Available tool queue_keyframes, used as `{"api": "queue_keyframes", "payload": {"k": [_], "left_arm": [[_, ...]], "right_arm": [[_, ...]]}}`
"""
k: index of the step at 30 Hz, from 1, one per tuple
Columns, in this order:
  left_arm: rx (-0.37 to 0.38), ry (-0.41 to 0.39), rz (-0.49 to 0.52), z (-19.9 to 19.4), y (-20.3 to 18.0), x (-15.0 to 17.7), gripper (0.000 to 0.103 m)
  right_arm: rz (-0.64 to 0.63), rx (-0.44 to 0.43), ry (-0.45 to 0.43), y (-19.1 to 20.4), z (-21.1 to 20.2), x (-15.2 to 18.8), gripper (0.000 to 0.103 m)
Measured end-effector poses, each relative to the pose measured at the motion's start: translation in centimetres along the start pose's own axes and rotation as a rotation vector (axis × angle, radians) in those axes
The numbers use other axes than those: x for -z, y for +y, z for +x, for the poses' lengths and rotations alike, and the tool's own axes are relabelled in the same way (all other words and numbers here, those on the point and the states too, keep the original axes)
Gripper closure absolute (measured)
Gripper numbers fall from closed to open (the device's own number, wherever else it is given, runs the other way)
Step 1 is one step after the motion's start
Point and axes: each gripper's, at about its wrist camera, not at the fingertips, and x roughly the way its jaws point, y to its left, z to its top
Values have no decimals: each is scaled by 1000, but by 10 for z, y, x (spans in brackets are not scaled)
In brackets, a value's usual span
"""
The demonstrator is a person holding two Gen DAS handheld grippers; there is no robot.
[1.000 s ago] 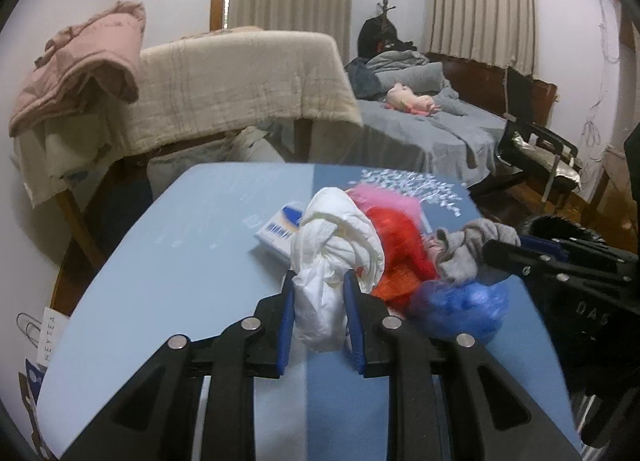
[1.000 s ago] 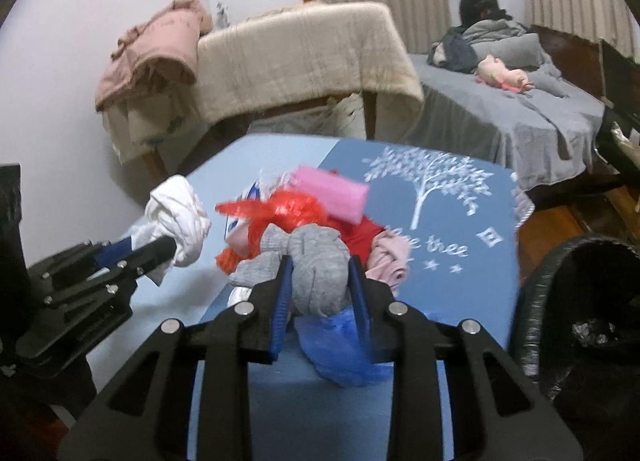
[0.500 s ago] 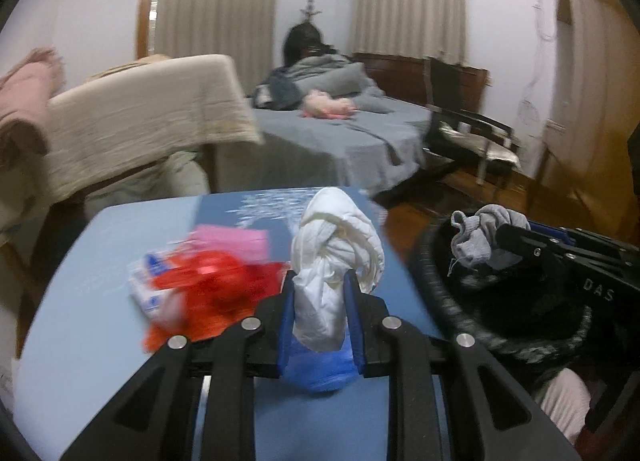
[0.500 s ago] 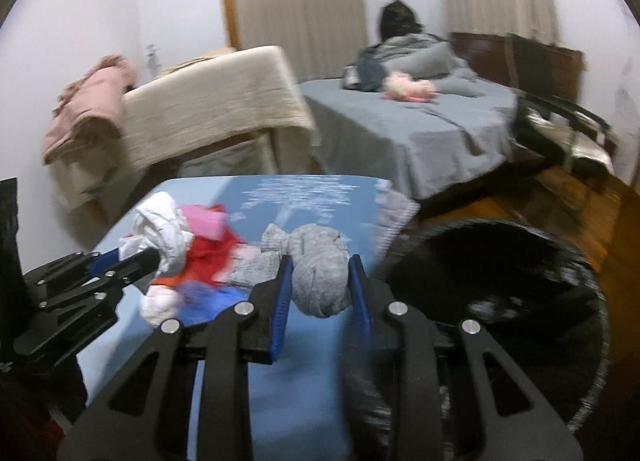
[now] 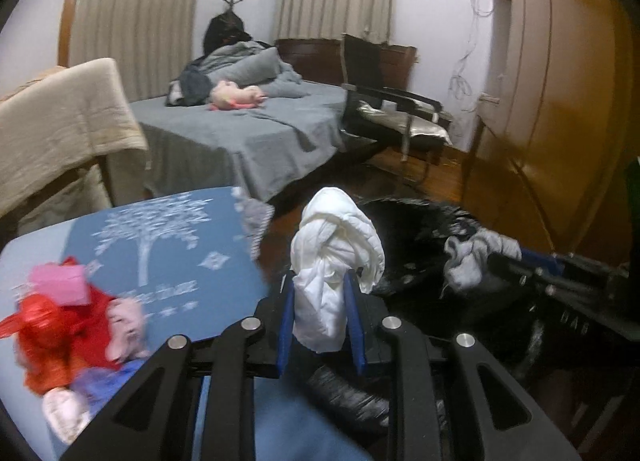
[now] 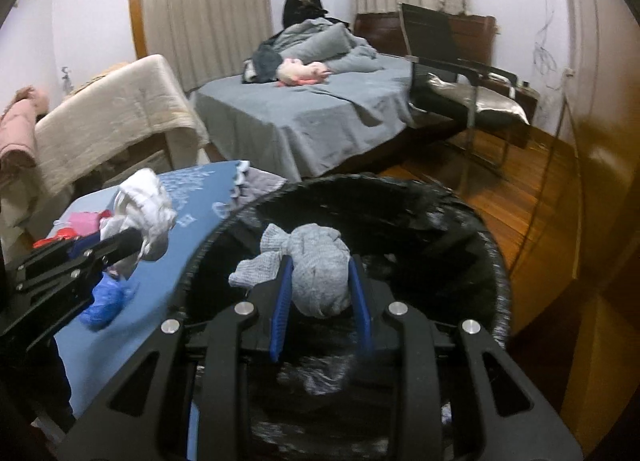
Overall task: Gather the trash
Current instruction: 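Carry both items over the black bin and open both grippers to drop them, then return to the pile and grasp the white crumpled ball with the left gripper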
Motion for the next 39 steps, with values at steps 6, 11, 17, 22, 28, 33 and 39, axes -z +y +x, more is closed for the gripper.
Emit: {"api": "queue_keyframes", "payload": {"k": [6, 11, 17, 22, 28, 33, 39], "left_arm": [[49, -3, 20, 14, -18, -5, 50], [-7, -23, 17, -6, 0, 1, 36], [-176, -42, -22, -50, 49, 23, 28], [-324, -37, -67, -83, 95, 47, 27], [-437, 10, -158, -102, 145, 79, 27], [-459, 48, -202, -96, 168, 98, 28], [-431, 103, -255, -77, 182, 106, 33]], "right_arm": [[21, 68, -7, -16, -2, 2, 51], [16, 62, -44, -9, -6, -1, 17], [-28, -48, -57, 38, -4, -3, 10], [-79, -156, -46, 91, 3, -2, 10], [-154, -265, -20, 157, 16, 8, 10], [-203, -287, 7, 186, 24, 17, 10], [-217, -285, 38, 195, 31, 22, 10]]}}
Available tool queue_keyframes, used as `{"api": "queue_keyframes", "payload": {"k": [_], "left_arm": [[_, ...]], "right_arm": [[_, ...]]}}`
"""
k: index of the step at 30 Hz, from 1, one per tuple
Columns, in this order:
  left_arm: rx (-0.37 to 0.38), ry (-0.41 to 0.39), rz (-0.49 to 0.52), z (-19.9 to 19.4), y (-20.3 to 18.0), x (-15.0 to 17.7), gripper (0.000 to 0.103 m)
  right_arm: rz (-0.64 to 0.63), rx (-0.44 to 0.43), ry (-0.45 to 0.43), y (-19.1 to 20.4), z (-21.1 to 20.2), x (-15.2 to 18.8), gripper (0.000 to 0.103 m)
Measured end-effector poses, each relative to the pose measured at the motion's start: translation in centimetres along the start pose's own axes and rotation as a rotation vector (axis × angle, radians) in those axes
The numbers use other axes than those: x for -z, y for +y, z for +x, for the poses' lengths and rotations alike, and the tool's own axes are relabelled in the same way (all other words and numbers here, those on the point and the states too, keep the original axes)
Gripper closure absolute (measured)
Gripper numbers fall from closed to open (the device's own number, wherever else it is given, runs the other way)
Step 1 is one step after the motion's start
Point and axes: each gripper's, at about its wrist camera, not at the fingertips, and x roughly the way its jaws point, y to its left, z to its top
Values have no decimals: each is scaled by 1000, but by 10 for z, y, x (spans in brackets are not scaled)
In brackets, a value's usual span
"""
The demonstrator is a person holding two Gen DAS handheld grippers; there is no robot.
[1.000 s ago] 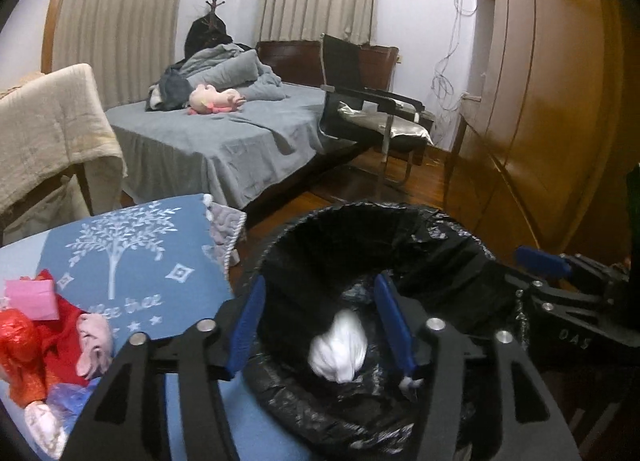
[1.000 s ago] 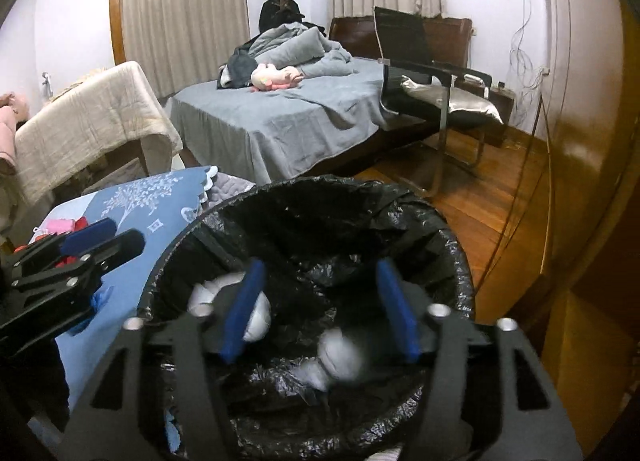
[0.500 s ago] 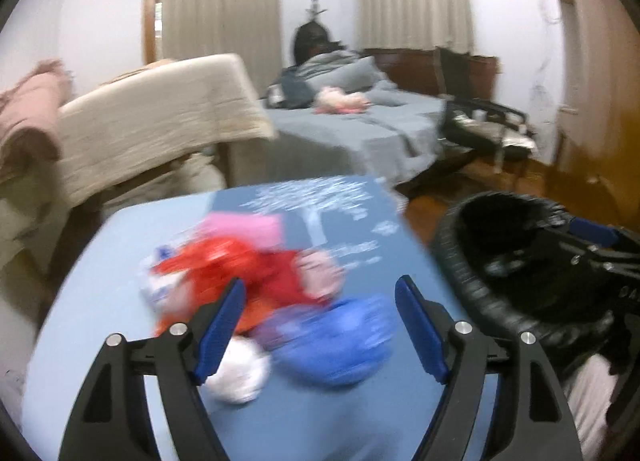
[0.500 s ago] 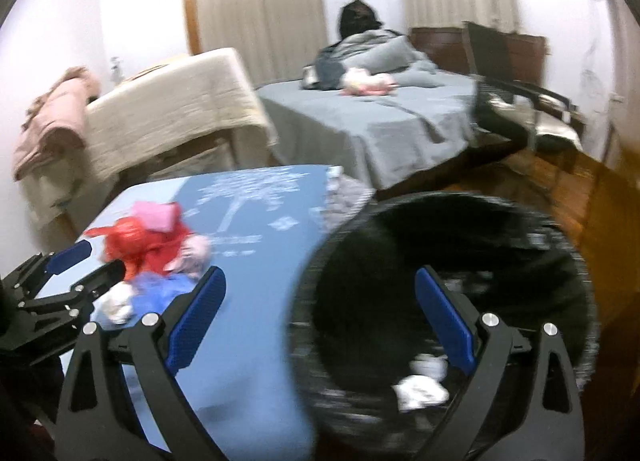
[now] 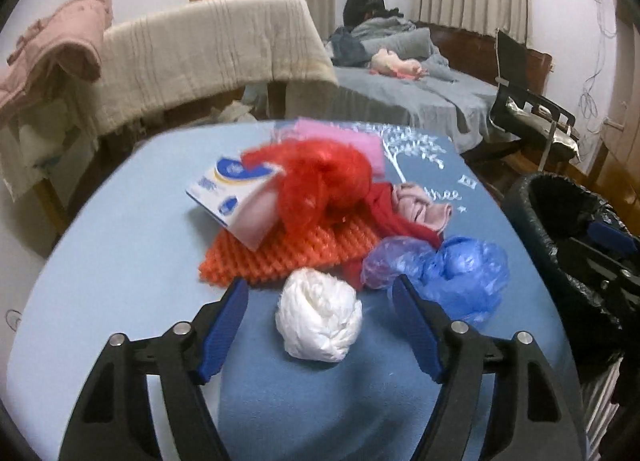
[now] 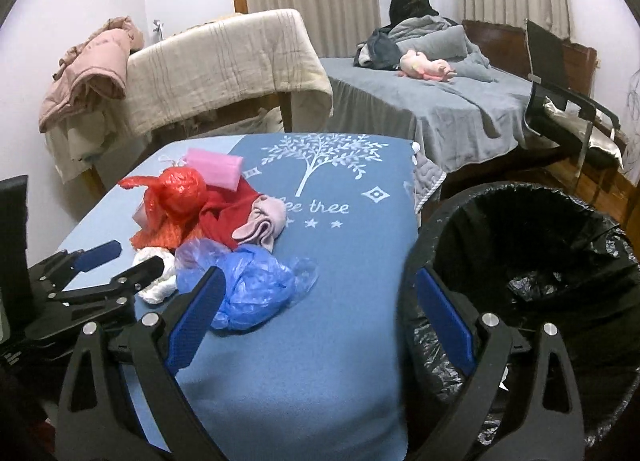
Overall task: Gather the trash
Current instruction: 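Return to the pile and grasp the white crumpled ball with the left gripper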
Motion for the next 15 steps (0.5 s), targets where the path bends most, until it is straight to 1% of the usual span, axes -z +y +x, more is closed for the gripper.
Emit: {"api": "queue_keyframes", "payload": {"k": [2, 4, 5, 6, 8, 11, 15], "left_arm": [[19, 29, -3, 6, -1, 3, 38], [34, 52, -1, 11, -2, 4, 47], [44, 63, -1, 13, -3, 5, 54], [42, 63, -4, 13, -2, 5, 63], [41, 56, -18, 12, 2, 4, 76], [50, 39, -26, 4, 7, 2, 81], [42, -9, -8, -12, 10, -1, 82]], "right_arm": [[0, -1, 9, 0, 3, 0, 10], [-4, -4, 13, 1, 4, 1, 10], [-8, -6, 16, 2, 6, 1, 10], [-10, -8, 18, 4, 7, 1, 10], [-15, -14, 21, 7, 9, 1, 10], [-26, -28, 26, 14, 14, 1, 10], [-42, -46, 35, 23, 21, 2, 10]]}}
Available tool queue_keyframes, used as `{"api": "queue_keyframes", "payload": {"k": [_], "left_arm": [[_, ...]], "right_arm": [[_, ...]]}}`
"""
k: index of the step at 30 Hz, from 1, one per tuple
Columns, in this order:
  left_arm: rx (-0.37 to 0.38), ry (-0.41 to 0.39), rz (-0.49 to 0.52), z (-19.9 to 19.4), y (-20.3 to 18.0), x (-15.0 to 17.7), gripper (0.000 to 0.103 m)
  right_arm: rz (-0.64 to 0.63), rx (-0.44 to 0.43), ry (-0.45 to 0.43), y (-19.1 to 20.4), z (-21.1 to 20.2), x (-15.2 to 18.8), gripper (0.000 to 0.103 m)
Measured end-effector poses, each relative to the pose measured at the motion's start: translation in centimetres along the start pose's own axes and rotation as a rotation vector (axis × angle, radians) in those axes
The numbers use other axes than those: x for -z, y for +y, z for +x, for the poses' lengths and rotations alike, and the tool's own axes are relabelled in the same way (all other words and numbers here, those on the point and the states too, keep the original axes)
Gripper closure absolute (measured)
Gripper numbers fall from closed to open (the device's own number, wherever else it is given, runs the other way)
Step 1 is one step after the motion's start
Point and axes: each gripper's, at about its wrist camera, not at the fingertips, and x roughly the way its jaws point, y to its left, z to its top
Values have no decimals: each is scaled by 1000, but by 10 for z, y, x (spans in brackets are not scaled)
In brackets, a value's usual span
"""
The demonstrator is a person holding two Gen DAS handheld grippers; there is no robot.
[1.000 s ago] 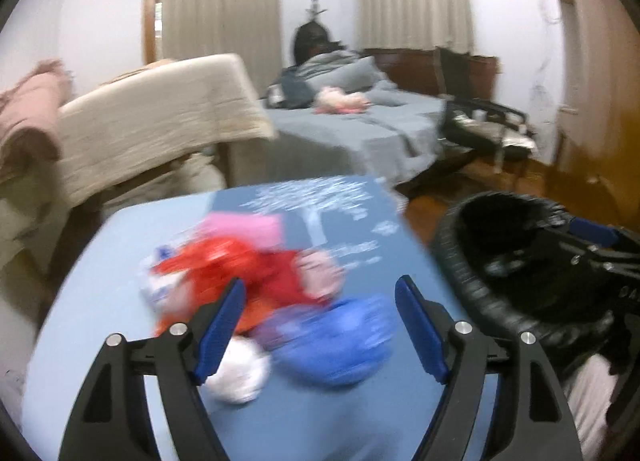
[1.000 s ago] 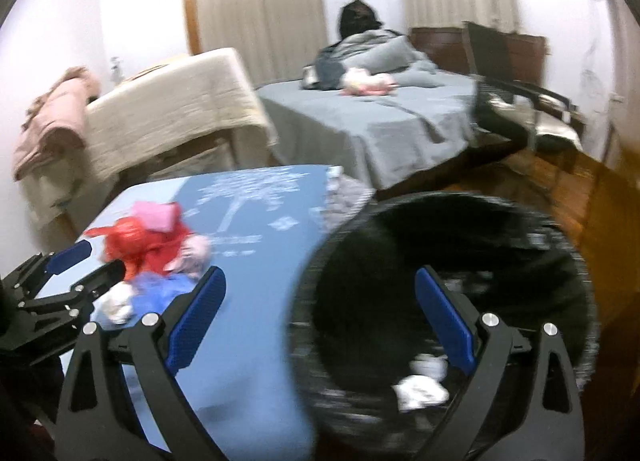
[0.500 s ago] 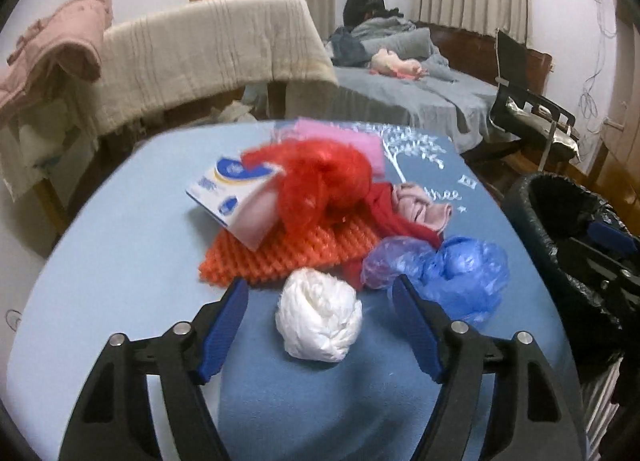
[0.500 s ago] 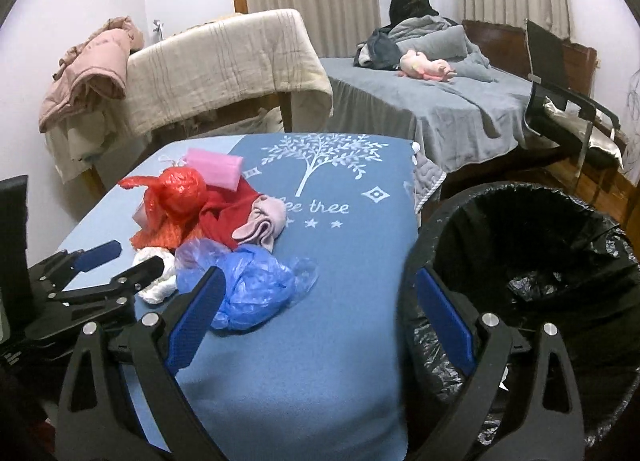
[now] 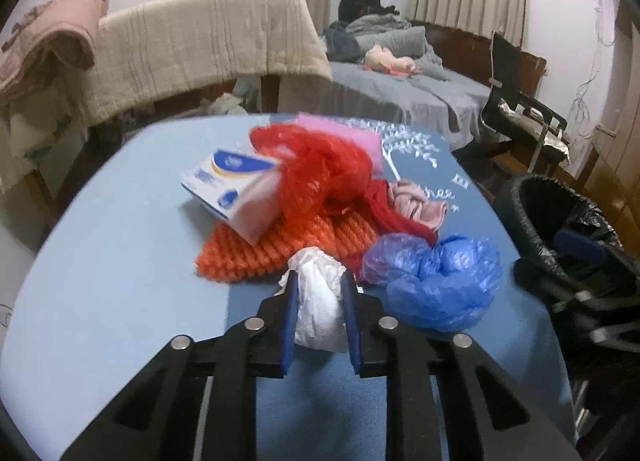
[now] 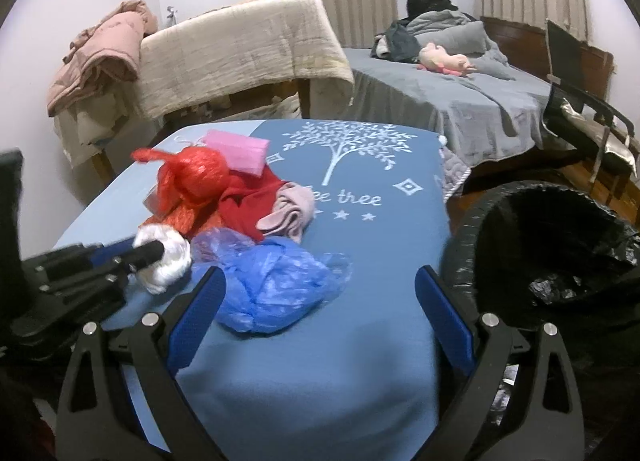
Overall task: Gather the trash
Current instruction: 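Return to the pile and grasp the white crumpled ball with the left gripper, then grasp the blue plastic bag with the right gripper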
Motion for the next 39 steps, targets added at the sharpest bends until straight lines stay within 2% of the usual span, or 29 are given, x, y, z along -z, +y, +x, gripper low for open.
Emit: {"api": "queue_keyframes", "payload": {"k": [8, 17, 20, 24, 31, 39], "left_arm": [[-8, -57, 14, -24, 7, -9, 82], [-35, -54, -7, -26, 21, -8, 82], [-38, -54, -9, -25, 23, -8, 82], [-37, -49, -13, -23, 25, -6, 82], [-26, -66, 0, -28, 19, -7, 82], [3, -108, 15, -44, 1, -17, 82]], "right_arm": [[-25, -25, 49, 21, 27, -1, 10], [-55, -31, 122, 37, 53, -2, 11], [-69, -54, 140, 40, 55, -1, 36], [-69, -99, 145, 39, 50, -2, 50], [-63, -126, 104, 33, 24, -6, 55], [-16, -87, -2, 7, -23, -24, 55]]}}
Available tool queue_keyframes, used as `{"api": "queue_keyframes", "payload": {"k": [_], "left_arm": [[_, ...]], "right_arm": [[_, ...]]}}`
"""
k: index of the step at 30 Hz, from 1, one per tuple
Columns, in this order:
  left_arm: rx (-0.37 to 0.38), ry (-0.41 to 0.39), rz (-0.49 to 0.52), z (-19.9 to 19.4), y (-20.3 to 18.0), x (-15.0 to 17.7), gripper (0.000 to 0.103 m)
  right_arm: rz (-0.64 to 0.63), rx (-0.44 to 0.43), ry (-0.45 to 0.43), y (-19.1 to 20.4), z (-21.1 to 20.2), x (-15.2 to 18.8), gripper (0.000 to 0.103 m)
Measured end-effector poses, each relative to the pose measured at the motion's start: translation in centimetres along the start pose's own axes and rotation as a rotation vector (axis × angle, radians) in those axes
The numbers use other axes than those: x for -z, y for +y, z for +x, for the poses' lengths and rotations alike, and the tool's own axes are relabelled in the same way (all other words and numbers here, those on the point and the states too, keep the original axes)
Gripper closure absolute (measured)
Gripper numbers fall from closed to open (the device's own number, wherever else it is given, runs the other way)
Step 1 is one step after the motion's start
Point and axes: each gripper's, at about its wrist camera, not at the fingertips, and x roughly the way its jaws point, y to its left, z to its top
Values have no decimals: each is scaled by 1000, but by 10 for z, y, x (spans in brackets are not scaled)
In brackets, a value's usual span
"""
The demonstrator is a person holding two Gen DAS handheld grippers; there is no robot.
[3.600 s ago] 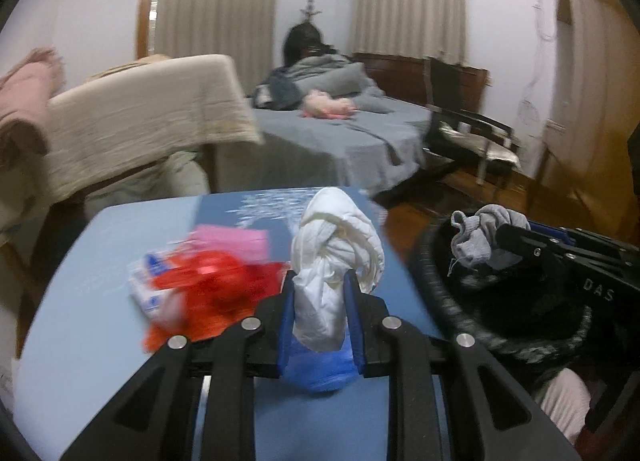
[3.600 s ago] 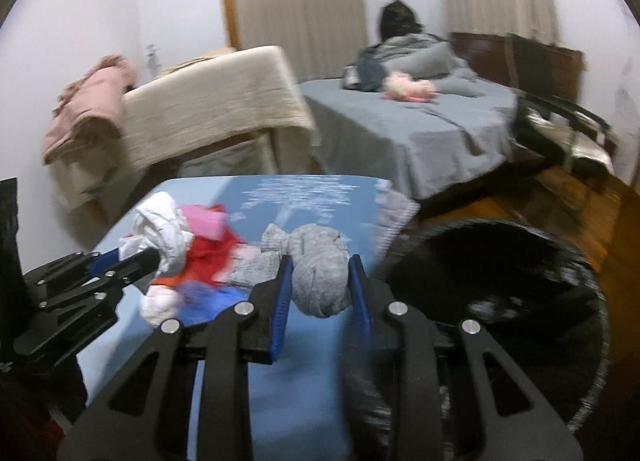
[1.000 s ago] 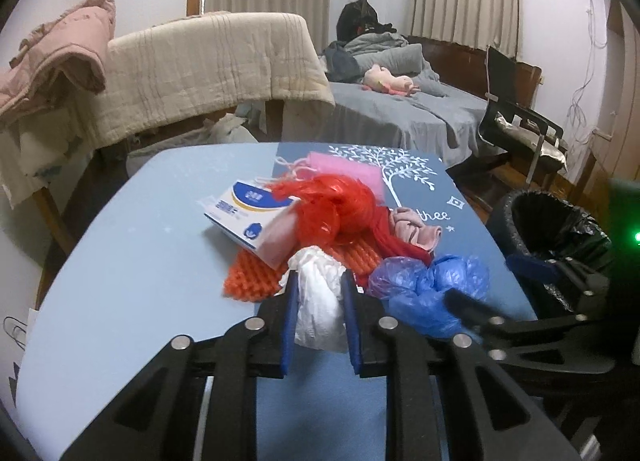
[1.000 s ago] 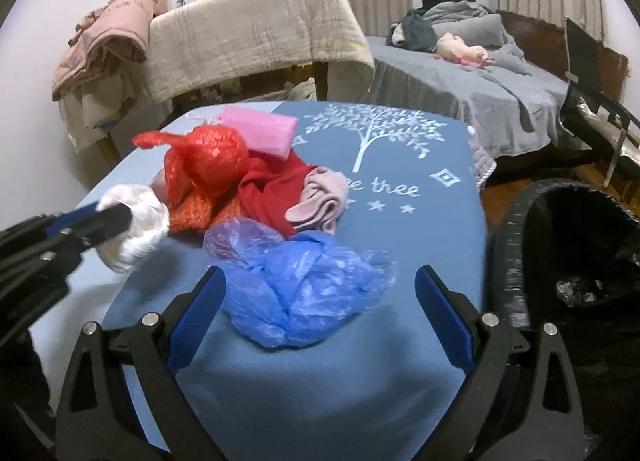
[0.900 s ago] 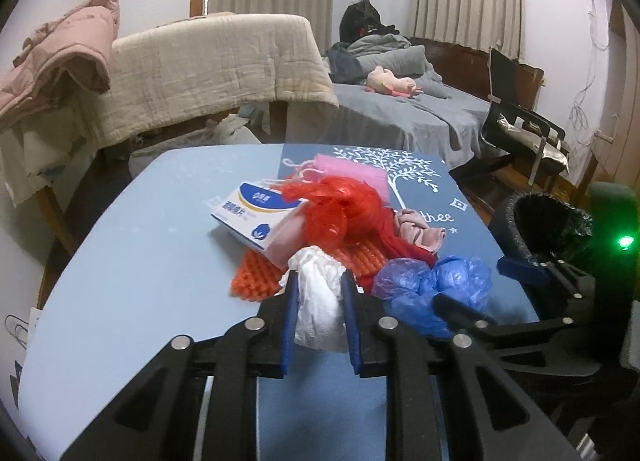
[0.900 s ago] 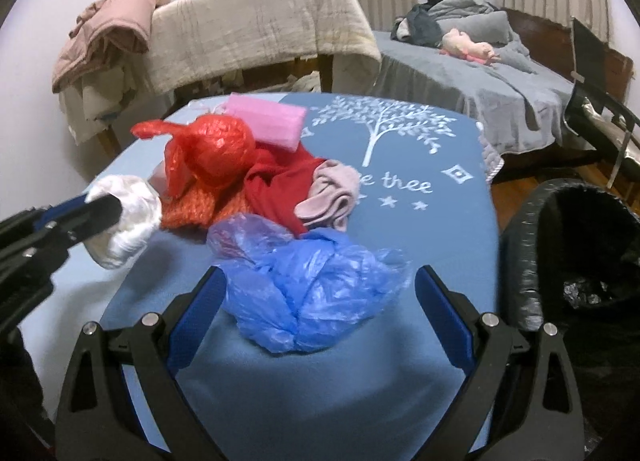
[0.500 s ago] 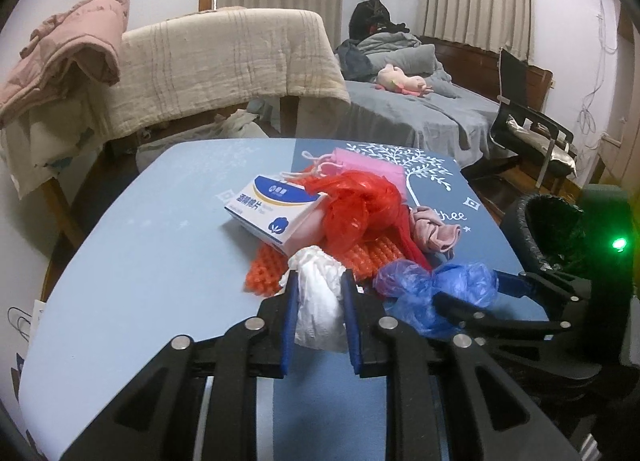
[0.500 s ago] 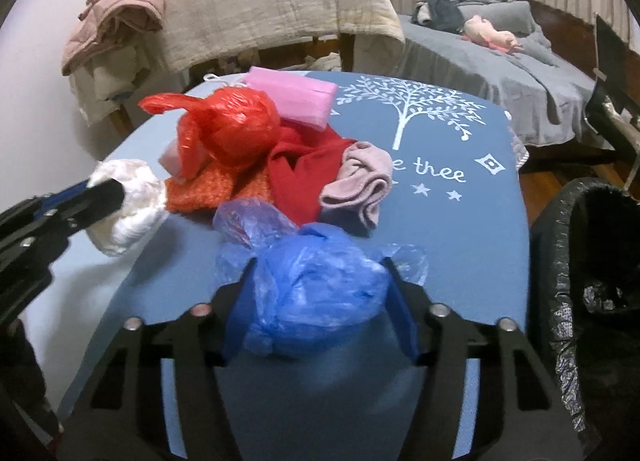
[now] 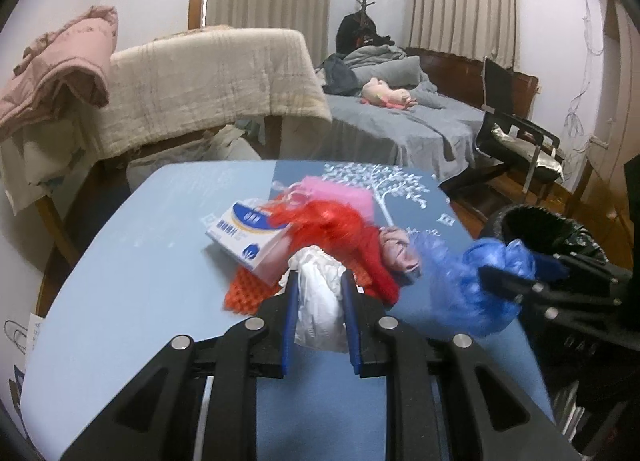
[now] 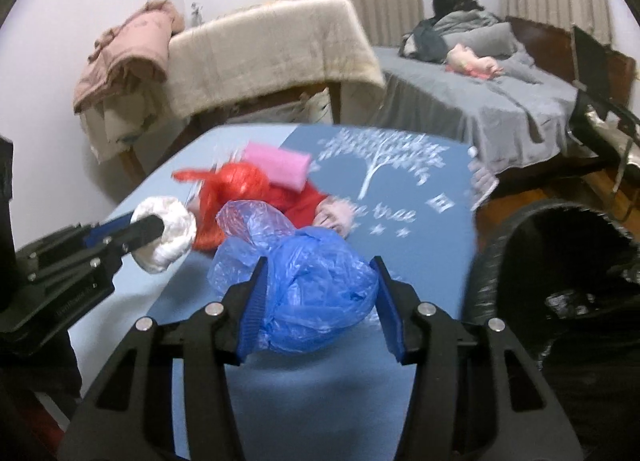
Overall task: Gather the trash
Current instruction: 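Grasp the blue plastic bag with the right gripper, then carry the blue bag and white ball over the bin and open both grippers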
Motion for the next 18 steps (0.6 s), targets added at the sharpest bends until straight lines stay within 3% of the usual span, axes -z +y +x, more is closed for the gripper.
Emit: {"api": "queue_keyframes", "payload": {"k": [8, 18], "left_arm": [[69, -49, 30, -8, -31, -21, 82], [190, -79, 98, -2, -92, -43, 82]], "right_arm": [[49, 64, -98, -34, -43, -13, 54], [113, 179, -159, -85, -80, -11, 54]]}}
